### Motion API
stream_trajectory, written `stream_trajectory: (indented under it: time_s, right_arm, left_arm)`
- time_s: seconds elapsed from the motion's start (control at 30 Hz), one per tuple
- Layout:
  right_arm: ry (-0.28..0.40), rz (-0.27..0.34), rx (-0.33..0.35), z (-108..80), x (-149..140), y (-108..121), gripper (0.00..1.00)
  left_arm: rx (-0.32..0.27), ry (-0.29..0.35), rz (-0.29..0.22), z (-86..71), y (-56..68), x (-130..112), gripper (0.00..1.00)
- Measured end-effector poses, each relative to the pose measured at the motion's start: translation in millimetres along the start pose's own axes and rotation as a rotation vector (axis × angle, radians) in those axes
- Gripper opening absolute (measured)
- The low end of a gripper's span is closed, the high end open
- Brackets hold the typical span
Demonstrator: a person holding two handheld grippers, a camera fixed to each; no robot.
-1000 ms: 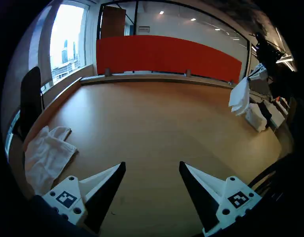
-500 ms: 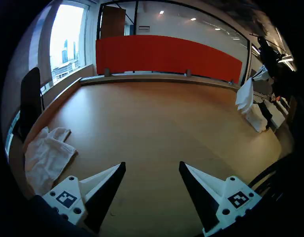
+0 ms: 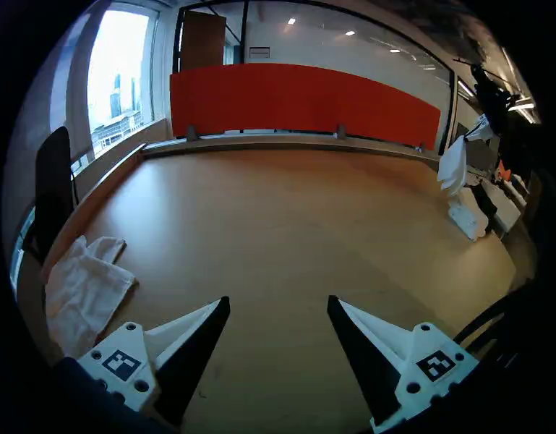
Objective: Fold towel
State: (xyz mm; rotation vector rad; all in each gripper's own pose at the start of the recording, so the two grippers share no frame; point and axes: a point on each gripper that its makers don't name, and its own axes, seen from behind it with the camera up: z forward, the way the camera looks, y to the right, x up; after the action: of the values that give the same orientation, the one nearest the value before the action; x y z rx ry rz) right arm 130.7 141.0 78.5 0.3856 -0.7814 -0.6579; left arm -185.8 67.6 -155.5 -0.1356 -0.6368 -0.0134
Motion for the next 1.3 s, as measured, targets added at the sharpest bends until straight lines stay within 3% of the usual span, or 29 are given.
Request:
stream_trajectory:
  time_s: [0.47,0.97,1.3]
  right_arm:
    - [-0.039,0.025,-0.032,-13.3,-32.8,20.0,0.01]
    - [-0.102,0.143,-0.079,-33.5,-110.2,29.4,0.01]
    - [-0.128,0.222,-0.101,-37.0,-150.1,26.2,0.02]
  left_arm:
    - [-0.014,-0.003,0.008,3.0,9.4,1.7,1.00]
    - [-0.026,-0.010,0.031,4.7,16.5,3.5,1.00]
    - [-0.031,-0.013,0.048,3.8,19.1,4.5,1.00]
